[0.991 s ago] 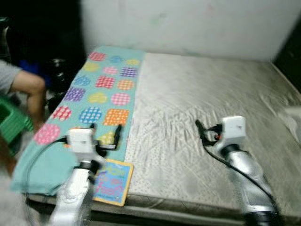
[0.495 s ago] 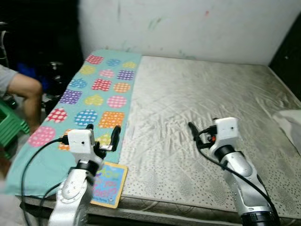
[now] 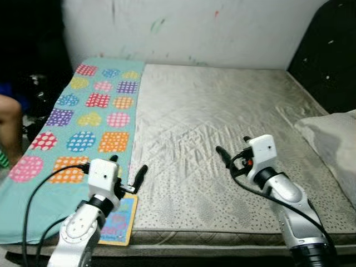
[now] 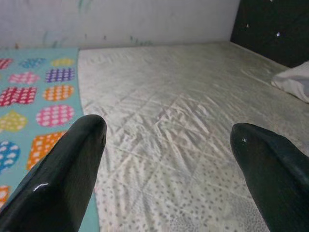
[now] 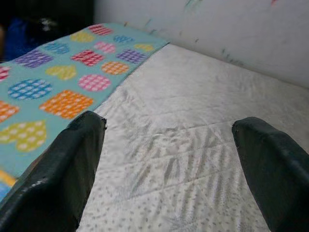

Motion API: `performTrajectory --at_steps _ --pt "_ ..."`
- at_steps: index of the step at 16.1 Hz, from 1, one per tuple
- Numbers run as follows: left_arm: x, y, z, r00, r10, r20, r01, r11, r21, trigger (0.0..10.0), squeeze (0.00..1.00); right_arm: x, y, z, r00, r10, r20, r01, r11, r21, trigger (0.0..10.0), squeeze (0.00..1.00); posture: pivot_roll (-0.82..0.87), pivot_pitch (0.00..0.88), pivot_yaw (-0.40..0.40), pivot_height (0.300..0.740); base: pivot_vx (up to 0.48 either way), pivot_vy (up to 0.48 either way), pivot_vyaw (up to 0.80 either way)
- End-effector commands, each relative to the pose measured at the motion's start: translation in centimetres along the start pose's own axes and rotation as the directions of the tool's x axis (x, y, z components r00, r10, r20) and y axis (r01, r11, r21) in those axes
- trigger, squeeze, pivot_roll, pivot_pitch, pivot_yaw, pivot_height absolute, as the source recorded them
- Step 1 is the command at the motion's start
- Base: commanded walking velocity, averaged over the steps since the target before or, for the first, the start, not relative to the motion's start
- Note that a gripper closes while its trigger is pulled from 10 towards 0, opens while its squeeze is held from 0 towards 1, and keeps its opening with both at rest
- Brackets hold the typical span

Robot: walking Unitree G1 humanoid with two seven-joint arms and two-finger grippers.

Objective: Clean up the room

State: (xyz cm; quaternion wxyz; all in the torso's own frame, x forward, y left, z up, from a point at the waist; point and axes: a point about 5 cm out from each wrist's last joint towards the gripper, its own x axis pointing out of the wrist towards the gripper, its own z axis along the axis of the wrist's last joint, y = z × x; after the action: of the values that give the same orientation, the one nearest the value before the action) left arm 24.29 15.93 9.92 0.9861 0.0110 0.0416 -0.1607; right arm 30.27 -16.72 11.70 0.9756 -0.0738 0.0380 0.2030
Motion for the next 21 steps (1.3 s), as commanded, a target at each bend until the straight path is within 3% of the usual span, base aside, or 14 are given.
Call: performTrajectory --at_steps 1,3,5,7,8,10,13,21 --pt "0.6 -0.1 0.2 0.999 0.029 0.015 -0.028 0.999 -0.017 10.0 0.0 -0.2 0.8 -0.1 0.999 0.042 -0.004 -0.042 0.999 -0.03 10.0 0.0 -0.03 0.0 -0.035 0.74 0.0 0.0 0.0" --pt "0.6 -0.2 0.1 0.998 0.062 0.023 -0.061 0.997 -0.05 10.0 0.0 -0.3 0.9 -0.3 1.0 0.023 -0.012 -0.024 0.999 -0.03 10.0 0.0 -0.03 0.0 -0.037 0.74 0.0 0.0 0.0" --pt "-0.2 0.2 -0.1 0.983 0.183 0.019 -0.178 0.973 -0.149 10.0 0.0 0.3 1.0 0.2 0.996 -0.082 0.033 0.08 0.996 0.045 10.0 0.0 -0.01 0.0 -0.033 0.74 0.0 0.0 -0.8" --pt "-0.5 0.5 -0.1 0.975 0.219 0.021 -0.213 0.963 -0.167 10.0 0.0 0.3 1.0 0.4 0.989 -0.132 0.061 0.13 0.991 0.042 10.0 0.0 -0.01 0.0 -0.035 0.74 0.0 0.0 -0.8" --pt "-0.6 0.6 0.0 0.968 0.249 0.025 -0.241 0.956 -0.168 10.0 0.0 0.2 0.8 0.2 0.979 -0.196 0.048 0.192 0.978 0.08 10.0 0.0 0.0 0.0 -0.038 0.74 0.0 0.0 -0.66" --pt "-0.5 0.3 0.2 0.972 0.234 0.036 -0.223 0.956 -0.192 10.0 0.0 -0.1 0.6 -0.4 0.967 -0.254 0.022 0.25 0.962 0.112 10.0 0.0 -0.01 0.0 -0.039 0.74 0.0 0.133 0.0" --pt "-0.1 0.0 0.3 0.977 0.211 0.036 -0.2 0.959 -0.202 10.0 0.0 -0.4 0.9 -0.5 0.977 -0.211 0.027 0.209 0.976 0.053 10.0 0.0 -0.02 0.0 -0.038 0.74 0.0 0.291 0.0" --pt "0.1 0.0 0.5 0.975 0.219 0.038 -0.206 0.955 -0.215 10.0 0.0 -0.2 0.4 -0.7 0.973 -0.232 0.016 0.231 0.972 0.05 10.0 0.0 -0.02 0.0 -0.04 0.74 0.0 0.323 0.0"
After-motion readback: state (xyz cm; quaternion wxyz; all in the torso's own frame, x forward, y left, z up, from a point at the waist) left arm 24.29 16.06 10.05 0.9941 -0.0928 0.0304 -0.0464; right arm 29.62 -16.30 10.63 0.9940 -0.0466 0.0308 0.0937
